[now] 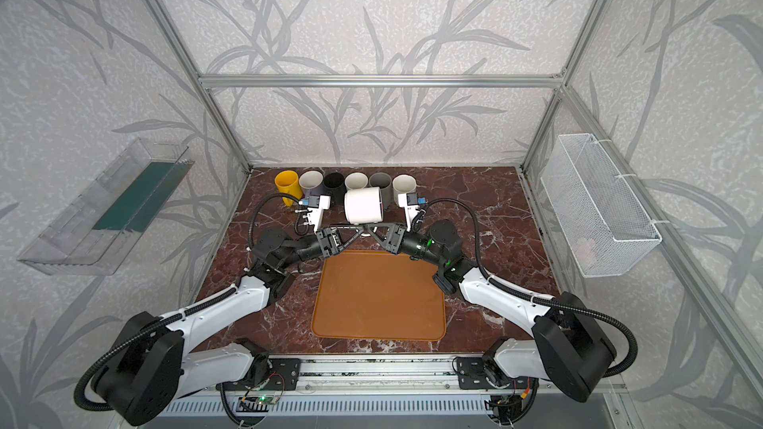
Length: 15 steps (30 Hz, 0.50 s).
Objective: Turn the mug right side up
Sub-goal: 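Grasp the round mug's rim with the right gripper while the left gripper holds it, then open the left gripper and draw it back while the right gripper carries the mug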
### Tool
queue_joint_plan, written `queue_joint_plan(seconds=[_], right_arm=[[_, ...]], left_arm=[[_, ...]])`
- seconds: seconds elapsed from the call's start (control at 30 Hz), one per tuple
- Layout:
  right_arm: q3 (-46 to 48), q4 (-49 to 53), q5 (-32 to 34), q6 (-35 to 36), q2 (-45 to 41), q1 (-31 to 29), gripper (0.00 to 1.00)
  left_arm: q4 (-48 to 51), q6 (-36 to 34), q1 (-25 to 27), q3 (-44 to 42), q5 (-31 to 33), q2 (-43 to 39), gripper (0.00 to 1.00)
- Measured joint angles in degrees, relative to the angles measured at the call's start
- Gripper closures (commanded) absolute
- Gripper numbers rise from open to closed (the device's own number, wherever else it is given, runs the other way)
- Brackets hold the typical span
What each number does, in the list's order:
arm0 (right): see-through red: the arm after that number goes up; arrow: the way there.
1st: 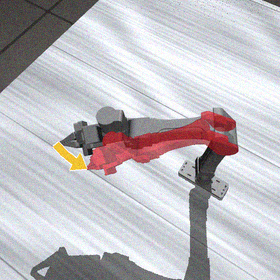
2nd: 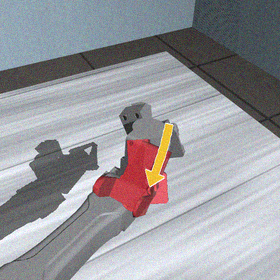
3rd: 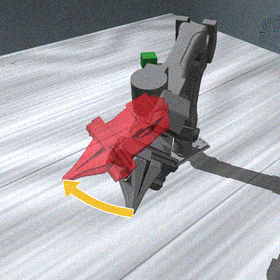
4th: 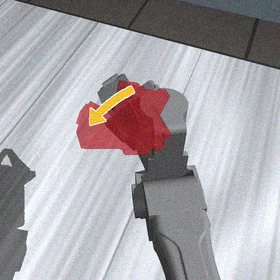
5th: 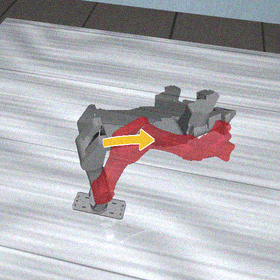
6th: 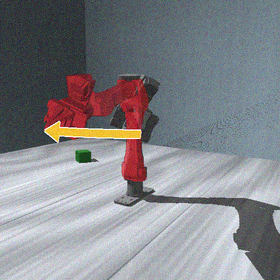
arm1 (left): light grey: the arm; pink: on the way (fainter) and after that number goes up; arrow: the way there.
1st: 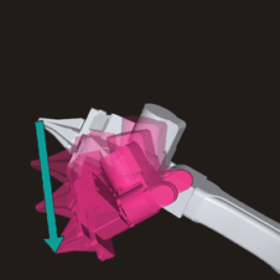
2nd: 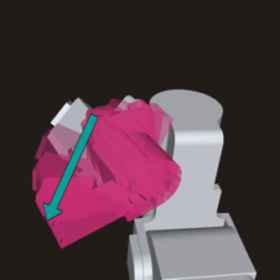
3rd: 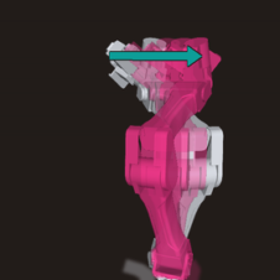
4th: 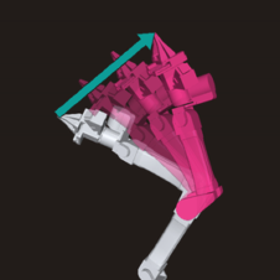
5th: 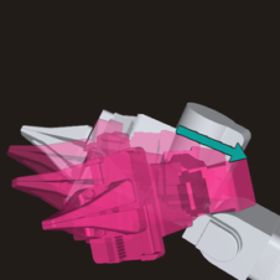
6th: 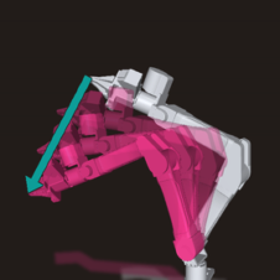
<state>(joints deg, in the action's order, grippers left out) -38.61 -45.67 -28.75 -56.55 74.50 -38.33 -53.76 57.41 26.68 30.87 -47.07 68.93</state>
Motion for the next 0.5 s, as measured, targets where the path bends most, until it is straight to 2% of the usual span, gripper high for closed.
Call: queue_joint_plan(seconds=[0.1, 0.5], right_arm=[[0.4, 2.2, 0.3, 0.9, -1.0, 0.4, 1.0], [2.1, 15.2, 1.6, 4.7, -6.3, 6.2, 1.0]], left_arm=[[4.1, -2.0, 0.0, 0.0, 0.3, -0.9, 0.49], [33.0, -15.1, 0.5, 4.9, 7.2, -3.8, 0.49]])
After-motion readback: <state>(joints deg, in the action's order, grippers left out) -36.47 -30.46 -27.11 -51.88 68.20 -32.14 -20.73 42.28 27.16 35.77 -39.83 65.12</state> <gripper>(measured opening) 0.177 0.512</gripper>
